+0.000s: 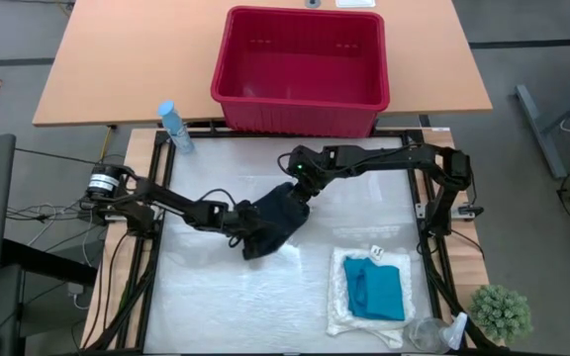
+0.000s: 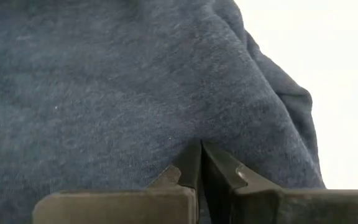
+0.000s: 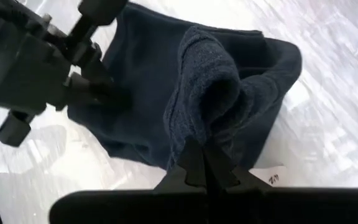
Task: Fold laundry
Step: Fold the dark blue shorts
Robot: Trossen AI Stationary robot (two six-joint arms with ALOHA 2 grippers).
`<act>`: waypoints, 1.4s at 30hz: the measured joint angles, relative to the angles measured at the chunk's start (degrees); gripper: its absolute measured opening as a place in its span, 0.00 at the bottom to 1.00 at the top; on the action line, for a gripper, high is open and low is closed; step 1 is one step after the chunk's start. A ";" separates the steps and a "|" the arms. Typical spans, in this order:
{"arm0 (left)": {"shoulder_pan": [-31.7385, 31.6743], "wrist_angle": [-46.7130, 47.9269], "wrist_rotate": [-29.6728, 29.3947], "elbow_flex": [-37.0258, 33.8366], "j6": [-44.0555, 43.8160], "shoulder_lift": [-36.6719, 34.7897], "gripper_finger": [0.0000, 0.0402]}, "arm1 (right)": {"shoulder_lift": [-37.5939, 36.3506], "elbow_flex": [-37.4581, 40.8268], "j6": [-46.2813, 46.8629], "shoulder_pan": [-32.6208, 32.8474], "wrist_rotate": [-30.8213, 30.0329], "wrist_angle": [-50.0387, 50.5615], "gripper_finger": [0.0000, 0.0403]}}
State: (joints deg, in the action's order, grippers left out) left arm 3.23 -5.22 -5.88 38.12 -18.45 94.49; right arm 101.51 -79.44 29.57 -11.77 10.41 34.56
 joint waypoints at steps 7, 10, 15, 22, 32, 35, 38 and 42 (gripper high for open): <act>-2.31 -2.50 2.21 3.94 3.52 5.13 0.00 | 0.00 0.00 1.90 0.14 3.21 -0.44 0.02; -3.04 -2.68 2.59 4.83 4.66 5.99 0.00 | 0.00 -0.06 2.92 0.87 4.26 -0.45 0.02; -4.03 -5.81 2.62 4.91 5.59 5.99 0.00 | 0.04 -2.00 4.24 2.68 4.57 -0.91 0.02; -4.20 -8.44 2.04 4.88 5.35 6.10 0.00 | 0.04 -3.65 6.62 3.61 4.90 -2.65 0.02; -4.20 -9.10 0.82 4.86 5.37 6.10 0.00 | 2.88 -3.69 9.68 3.81 4.85 -5.64 0.02; -4.20 -8.76 0.92 4.88 5.31 5.67 0.00 | 4.22 -3.70 9.87 3.91 5.11 -6.32 0.02; -4.20 -6.81 1.00 5.97 5.29 4.91 0.00 | 5.03 -3.63 10.07 3.91 5.92 -6.37 0.02; -4.24 1.16 1.03 7.31 3.83 1.73 0.00 | 5.42 -3.63 10.06 3.89 6.32 -7.77 0.02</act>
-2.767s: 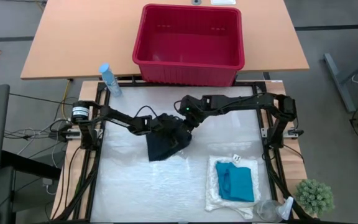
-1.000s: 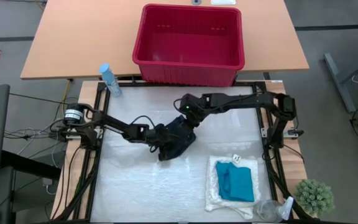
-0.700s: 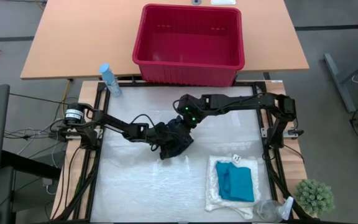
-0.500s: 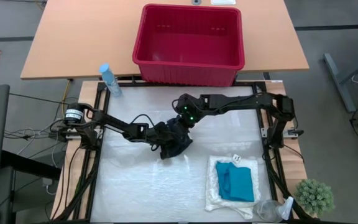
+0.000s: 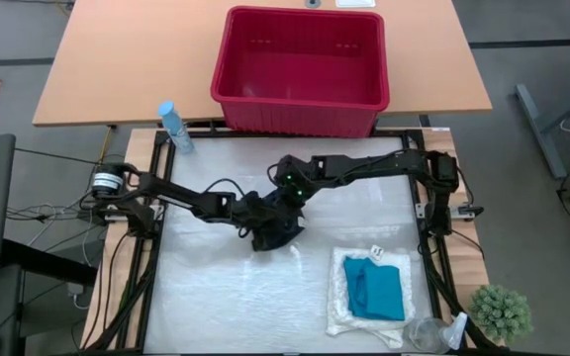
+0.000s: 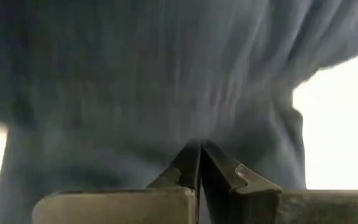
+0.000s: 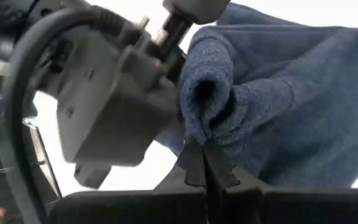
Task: Fold laundry
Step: Fold the dark blue shorts
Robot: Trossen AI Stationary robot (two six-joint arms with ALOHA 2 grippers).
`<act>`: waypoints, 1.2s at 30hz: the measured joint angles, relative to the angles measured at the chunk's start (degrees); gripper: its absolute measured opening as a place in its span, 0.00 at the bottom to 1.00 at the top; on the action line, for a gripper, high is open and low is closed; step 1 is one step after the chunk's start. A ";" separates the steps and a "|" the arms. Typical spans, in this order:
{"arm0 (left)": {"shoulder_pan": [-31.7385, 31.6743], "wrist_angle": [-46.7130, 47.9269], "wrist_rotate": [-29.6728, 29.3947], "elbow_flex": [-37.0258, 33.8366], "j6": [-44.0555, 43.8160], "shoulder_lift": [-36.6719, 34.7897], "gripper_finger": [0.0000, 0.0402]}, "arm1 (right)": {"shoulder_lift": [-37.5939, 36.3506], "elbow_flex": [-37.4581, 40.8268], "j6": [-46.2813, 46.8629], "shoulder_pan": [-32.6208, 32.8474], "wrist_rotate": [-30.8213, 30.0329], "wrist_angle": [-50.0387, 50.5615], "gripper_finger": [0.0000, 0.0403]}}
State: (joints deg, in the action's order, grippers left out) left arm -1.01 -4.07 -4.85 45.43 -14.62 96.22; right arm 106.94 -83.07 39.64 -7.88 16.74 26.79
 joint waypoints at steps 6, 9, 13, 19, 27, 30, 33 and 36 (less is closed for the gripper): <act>-0.33 17.48 2.41 1.05 4.01 -7.84 0.00 | 0.00 -0.02 0.24 -0.40 0.04 -2.24 0.02; -0.25 20.57 0.74 1.05 7.18 -10.80 0.00 | 0.00 -0.02 0.26 -0.39 0.03 -2.12 0.02; 0.04 16.14 0.52 -0.32 8.63 -11.05 0.00 | 0.00 -0.02 0.24 -0.39 0.05 -2.09 0.02; 1.52 5.99 1.54 -7.37 2.30 -8.16 0.00 | 0.00 -0.02 -0.89 -0.09 0.05 -1.64 0.02; 3.53 -0.62 0.73 -11.08 -0.20 -6.93 0.00 | -0.02 -0.02 -1.51 -0.09 0.50 -1.77 0.02; 3.60 -2.46 0.44 -11.15 -0.88 -6.82 0.00 | -0.02 -0.02 -2.01 -0.09 1.39 -1.99 0.02; 3.60 -3.96 -0.64 -11.17 -0.89 -6.79 0.00 | 0.15 -0.02 -2.16 -0.12 2.48 -1.97 0.02; 3.60 -4.90 -1.10 -11.17 -0.89 -6.79 0.00 | 0.17 -0.02 -2.54 -0.13 4.10 -2.06 0.02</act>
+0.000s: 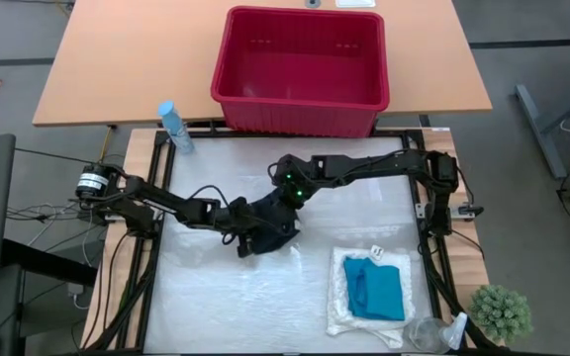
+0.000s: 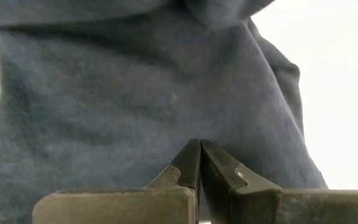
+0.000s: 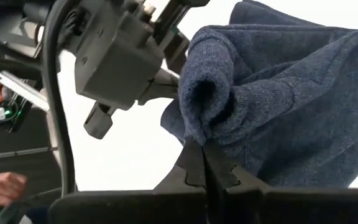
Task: Fold laundry
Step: Fold the dark blue shorts
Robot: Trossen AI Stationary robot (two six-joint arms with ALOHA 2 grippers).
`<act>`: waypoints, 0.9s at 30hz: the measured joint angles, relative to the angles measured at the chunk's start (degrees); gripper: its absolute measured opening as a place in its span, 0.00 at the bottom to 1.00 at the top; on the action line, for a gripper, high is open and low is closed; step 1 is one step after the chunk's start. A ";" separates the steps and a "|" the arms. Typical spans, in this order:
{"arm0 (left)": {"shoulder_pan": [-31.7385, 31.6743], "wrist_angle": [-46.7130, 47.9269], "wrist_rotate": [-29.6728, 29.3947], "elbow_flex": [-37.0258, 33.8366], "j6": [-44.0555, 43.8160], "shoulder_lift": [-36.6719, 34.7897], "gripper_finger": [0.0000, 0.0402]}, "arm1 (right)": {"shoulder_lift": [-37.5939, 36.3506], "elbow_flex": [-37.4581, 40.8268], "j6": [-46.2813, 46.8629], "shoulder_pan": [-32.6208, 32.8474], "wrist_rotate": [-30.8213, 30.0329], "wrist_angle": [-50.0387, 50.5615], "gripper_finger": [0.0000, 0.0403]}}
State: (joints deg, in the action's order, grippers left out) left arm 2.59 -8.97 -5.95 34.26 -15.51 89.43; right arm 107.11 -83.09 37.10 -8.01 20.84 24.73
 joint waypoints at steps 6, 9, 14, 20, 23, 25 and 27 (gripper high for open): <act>0.00 -0.99 -0.45 0.00 0.16 0.00 0.00 | 0.04 0.00 -2.94 -0.25 0.43 -0.05 0.06; 0.00 -1.72 -0.72 0.02 0.10 0.68 0.00 | 0.04 0.00 -4.23 -0.38 1.59 -0.23 0.12; -0.02 -0.51 0.44 0.04 -0.44 1.46 0.00 | 0.07 0.00 -7.60 -0.37 6.29 -0.97 0.23; -0.02 1.60 1.74 0.02 -2.60 0.39 0.00 | 0.07 0.00 -9.50 -0.95 8.15 -2.19 0.34; -0.02 4.94 2.23 0.02 -3.66 -2.25 0.00 | 0.07 0.00 -9.58 -1.21 8.04 -2.40 0.38; -0.02 7.17 2.48 0.02 -3.75 -5.03 0.00 | 0.07 0.00 -9.74 -1.54 6.92 -2.56 0.39; -0.02 9.52 2.43 0.02 -3.85 -8.81 0.00 | 0.07 0.00 -10.16 -1.28 2.59 -1.56 0.39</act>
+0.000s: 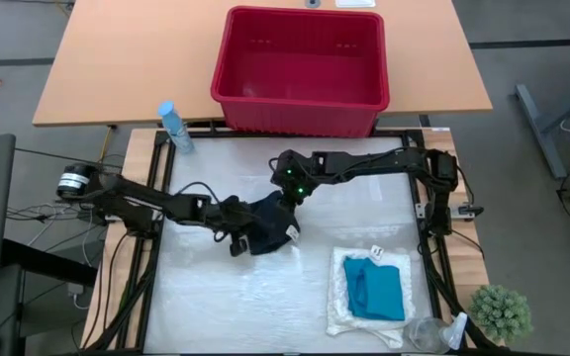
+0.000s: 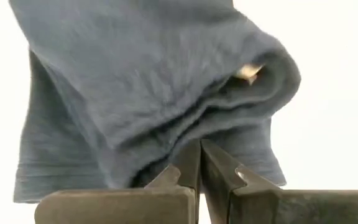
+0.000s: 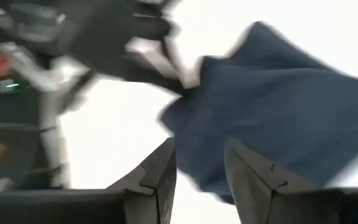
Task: Fold laundry
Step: Fold the dark blue shorts
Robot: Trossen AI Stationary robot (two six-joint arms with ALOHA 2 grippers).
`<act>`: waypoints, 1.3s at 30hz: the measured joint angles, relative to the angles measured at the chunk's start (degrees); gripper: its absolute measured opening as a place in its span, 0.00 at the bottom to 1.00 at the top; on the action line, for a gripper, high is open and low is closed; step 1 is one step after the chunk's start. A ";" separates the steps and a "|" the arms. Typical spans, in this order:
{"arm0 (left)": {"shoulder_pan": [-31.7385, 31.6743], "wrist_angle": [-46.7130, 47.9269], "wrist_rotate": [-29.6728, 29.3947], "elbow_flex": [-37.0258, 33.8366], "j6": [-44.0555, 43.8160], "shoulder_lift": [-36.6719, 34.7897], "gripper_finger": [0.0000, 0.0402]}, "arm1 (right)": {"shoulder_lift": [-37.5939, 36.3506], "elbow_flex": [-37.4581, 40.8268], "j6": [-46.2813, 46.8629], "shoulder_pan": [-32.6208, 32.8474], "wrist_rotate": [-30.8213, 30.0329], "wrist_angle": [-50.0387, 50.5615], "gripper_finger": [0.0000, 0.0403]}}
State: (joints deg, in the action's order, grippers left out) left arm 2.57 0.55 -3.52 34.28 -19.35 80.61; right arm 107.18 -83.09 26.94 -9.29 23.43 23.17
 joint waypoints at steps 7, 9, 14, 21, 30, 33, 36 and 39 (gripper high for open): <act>-0.01 -1.59 -6.46 0.04 1.00 -12.31 0.00 | 0.02 0.00 -4.71 2.16 -12.12 6.96 0.33; -0.20 -4.64 -6.63 0.04 2.30 -12.34 0.00 | 0.02 0.00 -5.27 2.26 -13.20 9.12 0.32; 0.86 -6.94 -0.19 0.07 11.18 -8.27 0.00 | 0.02 0.02 -6.14 2.18 -13.46 10.98 0.34; 1.99 -5.82 -5.41 0.25 25.76 -2.64 0.03 | 0.02 0.02 -6.05 1.98 -13.50 11.57 0.38; 1.97 -5.99 -4.95 1.84 33.61 1.30 0.24 | 0.02 0.02 -6.32 1.98 -13.48 11.74 0.39; 2.07 -5.42 -6.29 1.86 34.42 2.53 0.30 | 0.02 0.02 -6.42 1.98 -13.46 11.84 0.38; 1.89 -5.19 -11.17 2.04 31.65 2.74 0.33 | 0.02 0.01 -6.45 1.98 -13.43 12.28 0.38; 1.73 -0.01 -13.34 4.09 30.73 2.64 0.28 | 0.02 0.02 -6.49 2.14 -13.32 12.61 0.38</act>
State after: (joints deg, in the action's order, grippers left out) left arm 4.29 0.54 -16.86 38.37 11.37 83.26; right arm 107.20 -83.07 20.44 -7.16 10.12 35.79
